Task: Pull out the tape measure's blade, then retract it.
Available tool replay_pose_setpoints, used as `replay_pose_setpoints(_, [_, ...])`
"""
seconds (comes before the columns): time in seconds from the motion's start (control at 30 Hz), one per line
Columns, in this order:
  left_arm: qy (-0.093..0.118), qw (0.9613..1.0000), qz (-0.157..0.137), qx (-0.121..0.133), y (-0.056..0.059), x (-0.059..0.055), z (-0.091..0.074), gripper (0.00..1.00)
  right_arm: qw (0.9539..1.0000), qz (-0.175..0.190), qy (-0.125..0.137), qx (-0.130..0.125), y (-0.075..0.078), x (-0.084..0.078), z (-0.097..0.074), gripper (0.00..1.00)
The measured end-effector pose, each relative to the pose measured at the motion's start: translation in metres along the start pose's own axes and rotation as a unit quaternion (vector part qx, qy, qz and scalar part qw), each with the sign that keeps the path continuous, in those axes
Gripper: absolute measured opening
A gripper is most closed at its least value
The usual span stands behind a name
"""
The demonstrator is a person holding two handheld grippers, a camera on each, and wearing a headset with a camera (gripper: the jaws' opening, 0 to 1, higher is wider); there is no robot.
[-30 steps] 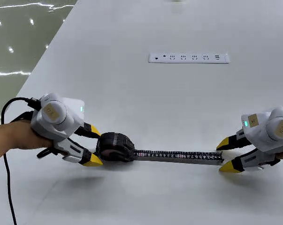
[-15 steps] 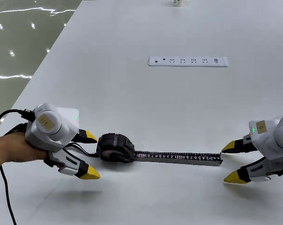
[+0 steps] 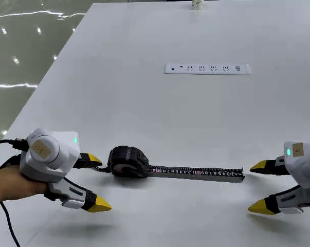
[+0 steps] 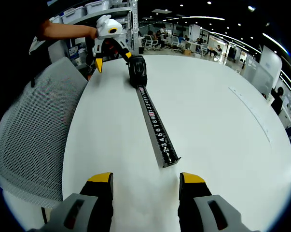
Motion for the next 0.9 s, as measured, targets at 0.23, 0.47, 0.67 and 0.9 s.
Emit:
replay_pose_setpoints(0.23, [0.031,0.9984,-0.033,0.033,0.006,-0.001,-0.002,0.69,0.9994,0.023,0.018,-0.021,-0.007,-0.002,-0.003,0.59])
replay_pose_setpoints(0.47, [0.046,0.9956,-0.066,0.048,0.018,-0.001,0.000,0.73,0.9971,0.046,0.040,-0.046,-0.014,-0.001,-0.009,0.63])
replay_pose_setpoints(0.67, [0.060,0.9921,-0.079,0.077,0.024,0.001,0.000,0.76,0.9947,0.069,0.051,-0.058,-0.022,-0.002,-0.011,0.68])
replay_pose_setpoints(0.9, [0.079,0.9863,-0.104,0.102,0.035,0.005,0.001,0.78,0.9895,0.097,0.071,-0.080,-0.032,-0.002,-0.014,0.72])
Point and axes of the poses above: the centre of the closed fingertips' face, and the gripper's own axes: z roughly forward along the fingers, y roughly to its right, x roughly out of its top, the point moved 5 cm from there along -z, roughly backward along the fingers, and after that the axes turned 7 degrees about z, right-handed, at the moved point
